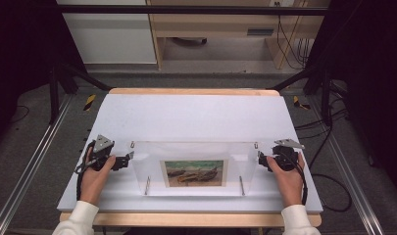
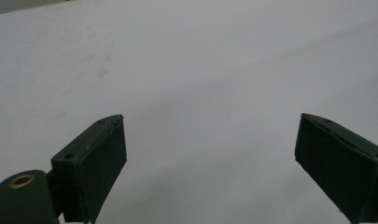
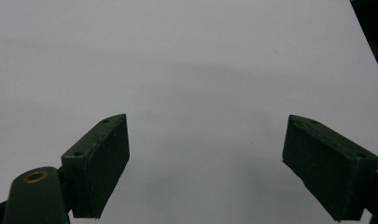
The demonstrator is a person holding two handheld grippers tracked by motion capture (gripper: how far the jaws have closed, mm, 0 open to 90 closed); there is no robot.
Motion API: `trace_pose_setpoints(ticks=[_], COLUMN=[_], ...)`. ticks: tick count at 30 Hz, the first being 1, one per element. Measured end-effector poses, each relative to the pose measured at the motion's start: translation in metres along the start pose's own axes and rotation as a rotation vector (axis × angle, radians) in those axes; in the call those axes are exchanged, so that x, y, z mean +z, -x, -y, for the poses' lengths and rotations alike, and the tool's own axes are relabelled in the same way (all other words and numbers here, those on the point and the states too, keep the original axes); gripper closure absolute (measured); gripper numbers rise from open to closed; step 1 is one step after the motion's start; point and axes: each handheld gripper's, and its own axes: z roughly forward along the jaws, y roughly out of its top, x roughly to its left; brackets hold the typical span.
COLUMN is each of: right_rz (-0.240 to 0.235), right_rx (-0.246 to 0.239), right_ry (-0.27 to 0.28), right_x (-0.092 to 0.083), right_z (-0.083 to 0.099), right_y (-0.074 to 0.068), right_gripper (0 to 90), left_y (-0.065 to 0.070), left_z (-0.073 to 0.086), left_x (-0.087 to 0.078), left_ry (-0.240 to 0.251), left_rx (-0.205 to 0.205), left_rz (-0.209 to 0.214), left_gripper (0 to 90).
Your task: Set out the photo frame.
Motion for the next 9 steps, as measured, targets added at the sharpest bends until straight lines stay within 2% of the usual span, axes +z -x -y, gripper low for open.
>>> trace_pose_setpoints(ticks=[2, 3, 5, 9], right_rz=[0.002, 0.008, -0.005, -0.012], right_rx=[0.001, -0.019, -0.003, 0.001], right_ry=[-0.024, -0.017, -0.017, -0.001], right_x=[-0.002, -0.003, -0.007, -0.013], right_z=[0.001, 0.003, 0.006, 0.013], right_y=[-0.001, 0.0, -0.002, -0.003], right_gripper=[13.8, 13.7, 13.1, 12.4], left_y=[0.002, 0.003, 0.003, 0.004], left_z=[0.002, 0.003, 0.004, 0.009], left_x=[-0.002, -0.003, -0.006, -0.006], left_ry=[-0.009, -0.008, -0.013, -0.053], left_rx=[0.004, 0.006, 0.011, 0.01], left_rz=[-0.004, -0.01, -0.019, 0.0], left_gripper=[7.7, 7.7, 7.7, 7.7])
